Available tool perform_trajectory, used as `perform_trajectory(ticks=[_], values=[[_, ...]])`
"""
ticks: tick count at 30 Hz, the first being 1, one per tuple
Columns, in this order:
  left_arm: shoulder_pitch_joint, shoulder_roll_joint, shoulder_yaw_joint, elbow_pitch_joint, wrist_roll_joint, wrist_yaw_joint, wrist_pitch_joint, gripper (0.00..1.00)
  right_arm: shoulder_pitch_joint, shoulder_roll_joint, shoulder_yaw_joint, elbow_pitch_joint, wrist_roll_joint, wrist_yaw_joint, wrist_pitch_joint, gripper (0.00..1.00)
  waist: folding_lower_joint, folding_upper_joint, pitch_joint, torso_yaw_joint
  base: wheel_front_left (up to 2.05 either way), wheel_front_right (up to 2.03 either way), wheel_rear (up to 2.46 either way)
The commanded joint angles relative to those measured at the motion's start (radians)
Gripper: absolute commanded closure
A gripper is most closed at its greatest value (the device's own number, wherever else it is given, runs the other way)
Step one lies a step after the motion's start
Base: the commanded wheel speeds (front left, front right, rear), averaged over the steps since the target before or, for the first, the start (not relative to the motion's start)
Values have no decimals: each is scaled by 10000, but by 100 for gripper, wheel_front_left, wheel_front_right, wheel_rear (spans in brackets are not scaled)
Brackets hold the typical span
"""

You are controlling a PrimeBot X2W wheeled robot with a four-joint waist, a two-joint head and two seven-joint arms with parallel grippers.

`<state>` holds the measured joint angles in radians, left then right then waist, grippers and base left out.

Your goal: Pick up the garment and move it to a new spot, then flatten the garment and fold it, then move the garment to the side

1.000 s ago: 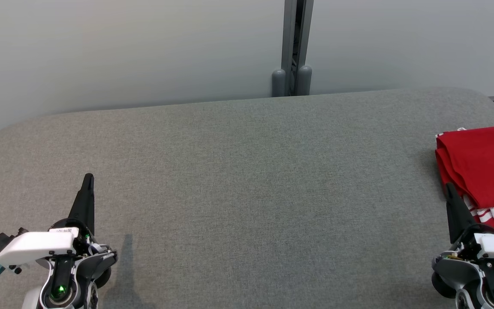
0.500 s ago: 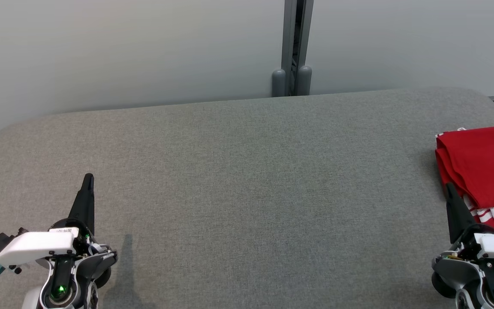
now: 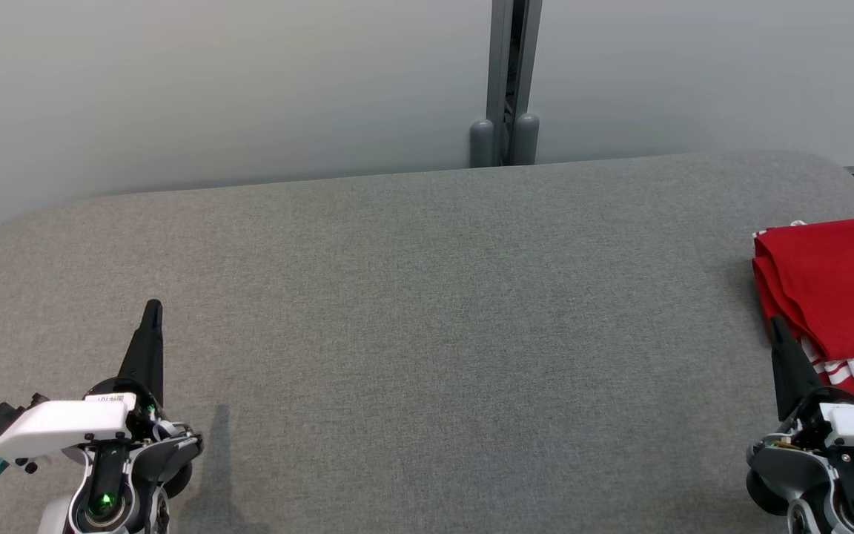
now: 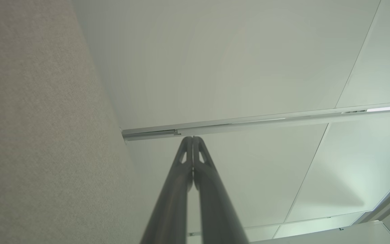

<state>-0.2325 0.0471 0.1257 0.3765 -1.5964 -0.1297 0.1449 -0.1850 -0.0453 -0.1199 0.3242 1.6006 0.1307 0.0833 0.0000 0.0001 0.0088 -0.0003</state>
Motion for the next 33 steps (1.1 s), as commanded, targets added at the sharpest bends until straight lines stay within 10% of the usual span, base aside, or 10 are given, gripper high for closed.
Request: perform_trajectory(ticks=[1,33], values=[[-140,59,37,0,-17,-41,17,100,-62,-91,-17,-3,66,0,65,100,0,-1,0,0,0,0,0],[-140,59,36,-2,-17,-41,16,100,-62,-92,-14,-3,57,0,65,100,0,-1,0,0,0,0,0]])
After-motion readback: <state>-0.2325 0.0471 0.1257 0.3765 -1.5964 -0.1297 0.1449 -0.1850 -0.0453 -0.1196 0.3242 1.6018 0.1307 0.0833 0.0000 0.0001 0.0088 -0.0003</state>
